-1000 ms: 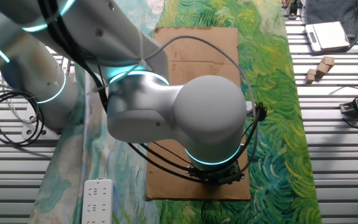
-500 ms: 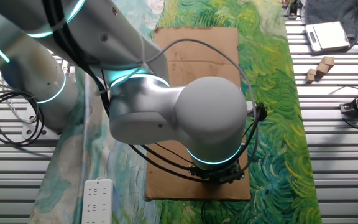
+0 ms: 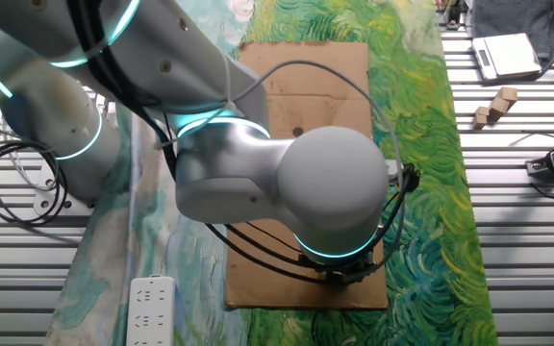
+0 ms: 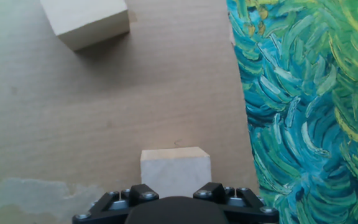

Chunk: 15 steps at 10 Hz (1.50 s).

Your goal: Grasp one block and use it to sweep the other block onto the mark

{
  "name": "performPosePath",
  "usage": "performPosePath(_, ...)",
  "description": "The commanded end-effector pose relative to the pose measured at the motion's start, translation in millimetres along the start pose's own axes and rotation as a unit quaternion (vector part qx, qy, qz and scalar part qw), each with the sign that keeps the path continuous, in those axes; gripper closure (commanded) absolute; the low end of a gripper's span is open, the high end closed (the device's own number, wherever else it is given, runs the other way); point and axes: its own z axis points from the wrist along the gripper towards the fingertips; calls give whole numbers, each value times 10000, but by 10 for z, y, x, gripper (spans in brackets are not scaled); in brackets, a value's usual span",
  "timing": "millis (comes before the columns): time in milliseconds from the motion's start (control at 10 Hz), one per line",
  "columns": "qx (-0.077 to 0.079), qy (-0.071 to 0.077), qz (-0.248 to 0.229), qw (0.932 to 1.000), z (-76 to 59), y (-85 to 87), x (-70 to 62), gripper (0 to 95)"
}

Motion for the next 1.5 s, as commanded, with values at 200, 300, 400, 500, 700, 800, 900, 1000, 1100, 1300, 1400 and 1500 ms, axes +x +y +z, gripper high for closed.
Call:
performPosePath(200, 13, 21, 35, 10000, 33, 4, -56, 950)
performPosePath(300, 13, 21, 53, 10000, 45, 6, -81, 950)
performPosePath(400, -32, 49, 102, 9999, 38, 15, -122, 950)
performPosePath(500, -29, 76, 130, 9999, 14, 18, -144, 950)
performPosePath(700, -17, 104, 150, 9998, -27, 21, -187, 950)
performPosePath(800, -19, 92, 162, 9998, -12, 23, -213, 950)
performPosePath(900, -24, 67, 186, 9998, 13, 29, -258, 950)
performPosePath(1000, -27, 53, 228, 9997, 32, 41, -298, 950)
performPosePath(1100, -57, 49, 278, 9996, 39, 59, -345, 950)
performPosePath(1300, -76, 123, 325, 9994, -35, 84, -408, 950)
performPosePath(1400, -85, 117, 331, 9993, -63, 91, -434, 950)
performPosePath(1500, -96, 81, 360, 9993, -61, 103, -467, 950)
